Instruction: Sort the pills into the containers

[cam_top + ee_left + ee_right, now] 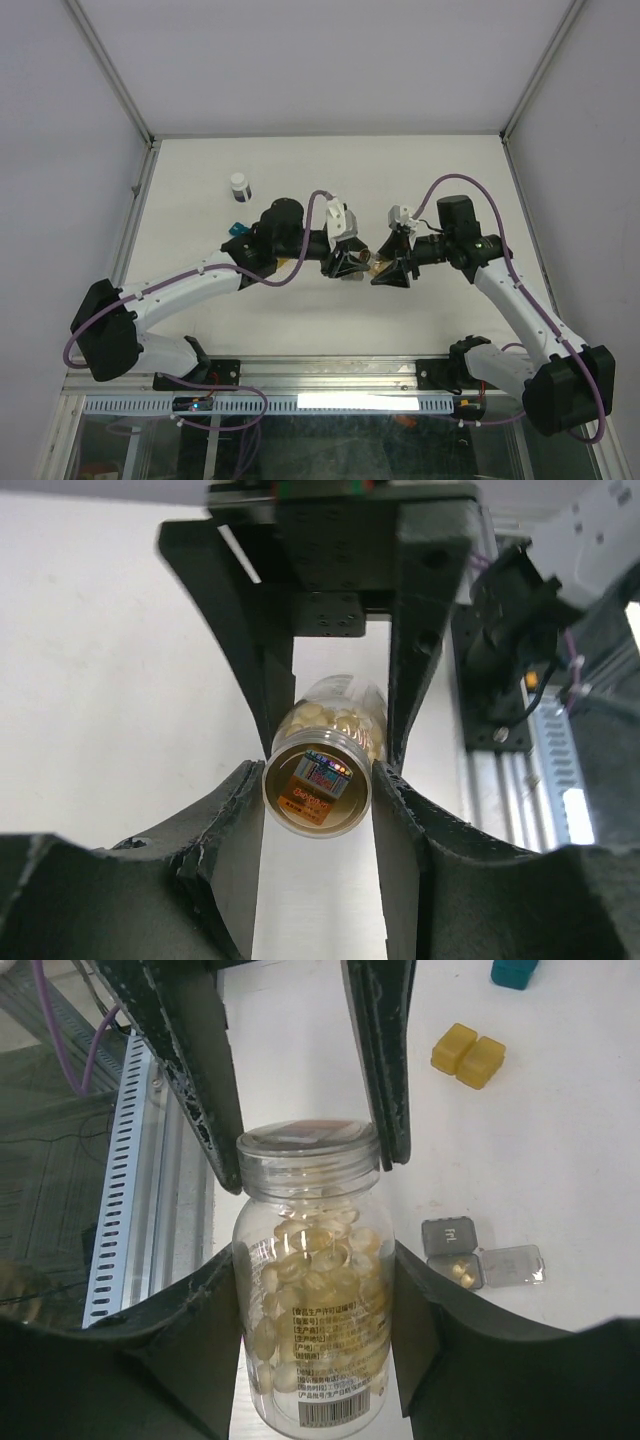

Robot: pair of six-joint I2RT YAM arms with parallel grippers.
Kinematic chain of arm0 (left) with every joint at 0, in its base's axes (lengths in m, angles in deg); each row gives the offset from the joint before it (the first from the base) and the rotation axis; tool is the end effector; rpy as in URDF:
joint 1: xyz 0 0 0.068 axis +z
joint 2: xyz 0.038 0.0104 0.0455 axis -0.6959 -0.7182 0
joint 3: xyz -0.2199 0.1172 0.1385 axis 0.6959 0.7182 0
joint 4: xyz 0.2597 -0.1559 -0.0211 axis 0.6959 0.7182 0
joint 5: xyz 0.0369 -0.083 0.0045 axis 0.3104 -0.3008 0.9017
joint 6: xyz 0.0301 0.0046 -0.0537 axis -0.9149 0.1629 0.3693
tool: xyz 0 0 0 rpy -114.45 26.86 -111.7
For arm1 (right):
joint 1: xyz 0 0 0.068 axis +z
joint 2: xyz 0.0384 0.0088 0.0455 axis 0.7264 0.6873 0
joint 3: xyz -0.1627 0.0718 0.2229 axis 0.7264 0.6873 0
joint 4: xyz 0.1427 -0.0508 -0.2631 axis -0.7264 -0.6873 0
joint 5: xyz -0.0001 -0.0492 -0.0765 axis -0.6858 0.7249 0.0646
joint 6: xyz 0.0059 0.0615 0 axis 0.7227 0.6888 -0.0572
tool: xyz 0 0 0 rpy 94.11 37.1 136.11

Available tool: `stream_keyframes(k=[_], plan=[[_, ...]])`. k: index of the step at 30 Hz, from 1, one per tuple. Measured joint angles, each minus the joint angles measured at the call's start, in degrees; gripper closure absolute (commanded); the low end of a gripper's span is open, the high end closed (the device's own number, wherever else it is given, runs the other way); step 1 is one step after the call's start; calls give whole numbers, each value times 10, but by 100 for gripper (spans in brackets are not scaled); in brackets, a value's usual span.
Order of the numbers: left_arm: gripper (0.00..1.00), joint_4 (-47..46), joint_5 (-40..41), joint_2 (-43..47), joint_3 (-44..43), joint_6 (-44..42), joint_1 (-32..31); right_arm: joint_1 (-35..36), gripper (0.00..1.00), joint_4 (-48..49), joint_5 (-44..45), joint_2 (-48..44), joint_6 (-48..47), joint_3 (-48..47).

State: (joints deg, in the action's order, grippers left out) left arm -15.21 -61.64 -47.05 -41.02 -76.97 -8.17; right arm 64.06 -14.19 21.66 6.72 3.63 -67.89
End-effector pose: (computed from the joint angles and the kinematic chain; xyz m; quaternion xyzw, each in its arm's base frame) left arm 0.2010 -0.2984 0.2989 0.4923 0.6162 -0.4349 0.4345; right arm 0.2191 0.1133 0.2772 -0.5363 0.6049 0.4390 0.3921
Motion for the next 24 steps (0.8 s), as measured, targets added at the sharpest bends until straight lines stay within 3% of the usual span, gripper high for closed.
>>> stream_keyframes(k=[4, 9, 10, 14, 17, 24], plan=[[62, 38, -77, -2, -12, -176, 11, 5, 100, -6, -7, 0, -6, 0], [59, 115, -137, -49, -78, -289, 25, 0, 100, -5, 5, 0, -6, 0], [55, 121, -140, -54, -84, -298, 27, -2, 100, -7, 9, 0, -6, 0], [20, 133, -147, -59, -88, -327, 27, -1, 100, -2, 11, 0, -3, 0], [3, 121, -143, -51, -68, -313, 18, 0, 100, 16, 7, 0, -3, -1], [1, 70, -108, 0, -12, -255, 16, 1, 100, 33, -4, 0, -3, -2]])
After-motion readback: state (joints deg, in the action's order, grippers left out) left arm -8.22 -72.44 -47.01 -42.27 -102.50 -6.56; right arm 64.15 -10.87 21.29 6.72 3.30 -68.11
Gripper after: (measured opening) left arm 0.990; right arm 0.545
